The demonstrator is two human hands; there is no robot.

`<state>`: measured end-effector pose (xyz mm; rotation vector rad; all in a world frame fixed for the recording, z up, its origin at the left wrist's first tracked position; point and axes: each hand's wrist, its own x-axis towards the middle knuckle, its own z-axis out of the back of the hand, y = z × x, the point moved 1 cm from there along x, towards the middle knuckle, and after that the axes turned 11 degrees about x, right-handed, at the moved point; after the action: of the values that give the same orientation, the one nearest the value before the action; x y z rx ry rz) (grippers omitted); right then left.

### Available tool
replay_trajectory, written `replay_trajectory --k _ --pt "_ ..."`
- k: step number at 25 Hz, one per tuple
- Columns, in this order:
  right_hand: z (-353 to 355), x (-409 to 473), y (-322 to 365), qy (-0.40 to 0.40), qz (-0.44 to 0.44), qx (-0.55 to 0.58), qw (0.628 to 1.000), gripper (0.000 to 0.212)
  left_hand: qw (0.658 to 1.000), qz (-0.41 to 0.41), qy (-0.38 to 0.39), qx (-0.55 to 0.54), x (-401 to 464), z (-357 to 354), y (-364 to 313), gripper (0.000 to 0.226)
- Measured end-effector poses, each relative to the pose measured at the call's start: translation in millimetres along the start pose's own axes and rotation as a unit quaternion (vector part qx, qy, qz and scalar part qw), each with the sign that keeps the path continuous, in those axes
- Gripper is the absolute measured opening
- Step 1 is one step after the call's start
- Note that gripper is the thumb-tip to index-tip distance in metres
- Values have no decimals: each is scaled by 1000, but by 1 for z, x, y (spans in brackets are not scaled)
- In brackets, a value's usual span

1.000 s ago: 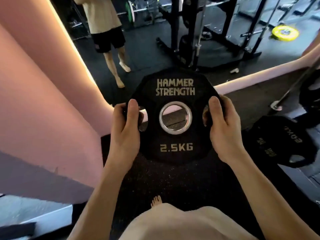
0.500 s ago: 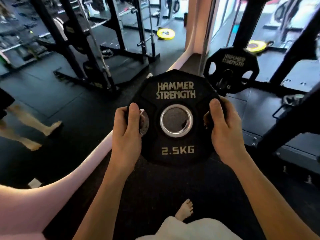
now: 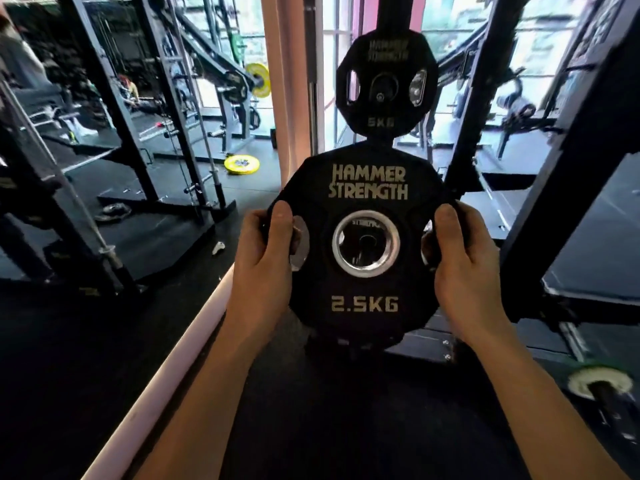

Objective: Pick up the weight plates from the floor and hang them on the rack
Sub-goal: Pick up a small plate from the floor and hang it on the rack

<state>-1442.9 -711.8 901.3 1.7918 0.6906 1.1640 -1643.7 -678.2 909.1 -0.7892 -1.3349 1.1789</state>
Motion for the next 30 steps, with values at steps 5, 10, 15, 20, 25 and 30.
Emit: replay_trajectory --k 5,10,15,20,25,30 --pt "-28 81 44 -37 100 6 994 15 996 -88 12 -31 91 -17 -55 32" --pt "-53 153 91 -65 188 -2 980 16 980 -182 32 -80 168 -27 -115 34" --pt "-72 221 138 -80 254 0 964 18 963 -241 38 -117 236 -38 -177 32" --pt "-82 286 179 -77 293 8 953 19 945 -304 17 -123 292 -59 -232 36" --pt "-82 352 203 -67 338 -8 939 21 929 -350 -14 -117 341 -84 -277 38" --pt "-80 425 207 -63 372 -26 926 31 919 -374 -48 -114 391 -115 -296 42"
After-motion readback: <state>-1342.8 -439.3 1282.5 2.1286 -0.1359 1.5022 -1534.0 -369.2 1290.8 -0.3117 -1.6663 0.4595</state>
